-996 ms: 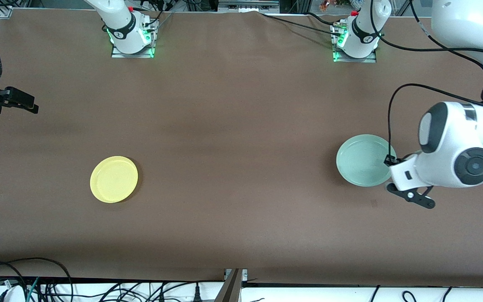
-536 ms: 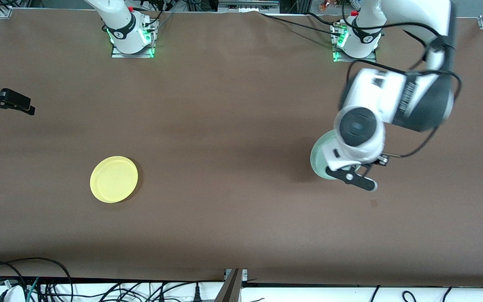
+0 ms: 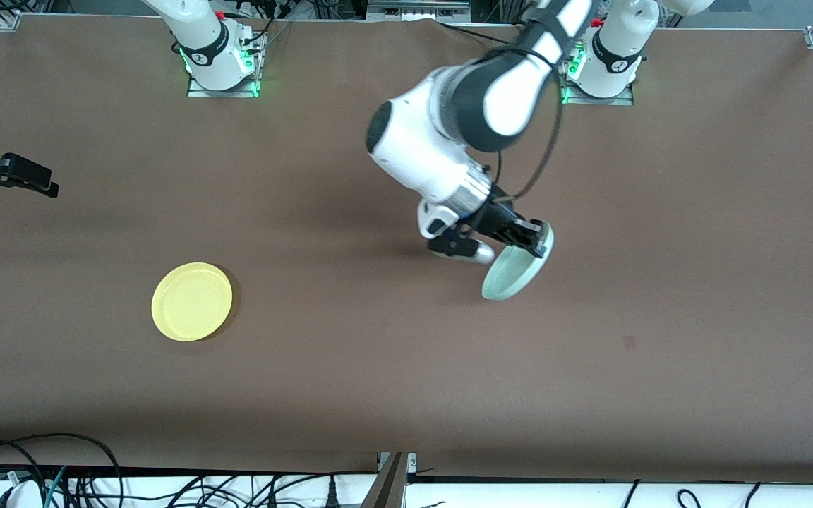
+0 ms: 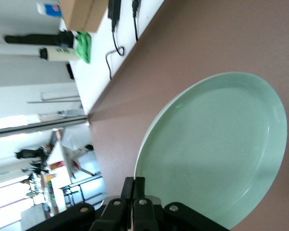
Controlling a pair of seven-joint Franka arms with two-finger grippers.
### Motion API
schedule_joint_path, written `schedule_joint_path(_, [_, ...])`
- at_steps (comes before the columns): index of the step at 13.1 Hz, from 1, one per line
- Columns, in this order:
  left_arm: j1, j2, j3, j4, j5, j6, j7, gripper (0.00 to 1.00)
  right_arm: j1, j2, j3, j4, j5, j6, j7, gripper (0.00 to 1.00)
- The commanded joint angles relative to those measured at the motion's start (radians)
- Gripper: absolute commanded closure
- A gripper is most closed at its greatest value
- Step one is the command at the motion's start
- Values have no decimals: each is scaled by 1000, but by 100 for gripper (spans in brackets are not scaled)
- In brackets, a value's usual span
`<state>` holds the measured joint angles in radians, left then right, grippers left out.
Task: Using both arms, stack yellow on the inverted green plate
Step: 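Lift and flip the green plate with the left gripper toward the middle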
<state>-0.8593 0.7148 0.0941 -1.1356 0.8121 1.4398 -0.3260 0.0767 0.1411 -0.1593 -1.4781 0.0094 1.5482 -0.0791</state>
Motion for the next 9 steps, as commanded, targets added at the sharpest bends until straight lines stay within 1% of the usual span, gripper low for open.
schedule_joint_path(1, [-189, 121, 123, 53, 129, -42, -25, 100, -14, 6, 1, -2, 7, 10, 2, 0])
schedule_joint_path(2, [-261, 159, 175, 53, 131, -62, -48, 100, -29, 6, 0, -7, 9, 9, -2, 0])
schedule_joint_path(4, [-384, 234, 245, 51, 136, -67, -102, 100, -29, 31, 0, -5, 6, 3, -5, 0])
schedule_joint_path(5, [-435, 280, 269, 51, 139, -64, -187, 100, -29, 44, 0, -5, 7, 1, -5, 0])
schedule_joint_path(7, [-492, 346, 294, 53, 139, -61, -276, 100, -31, 78, 0, -5, 8, 12, -7, 0])
schedule_joint_path(9, [-514, 376, 295, 56, 137, -56, -399, 100, -44, 152, -2, -5, 9, 56, -5, 0])
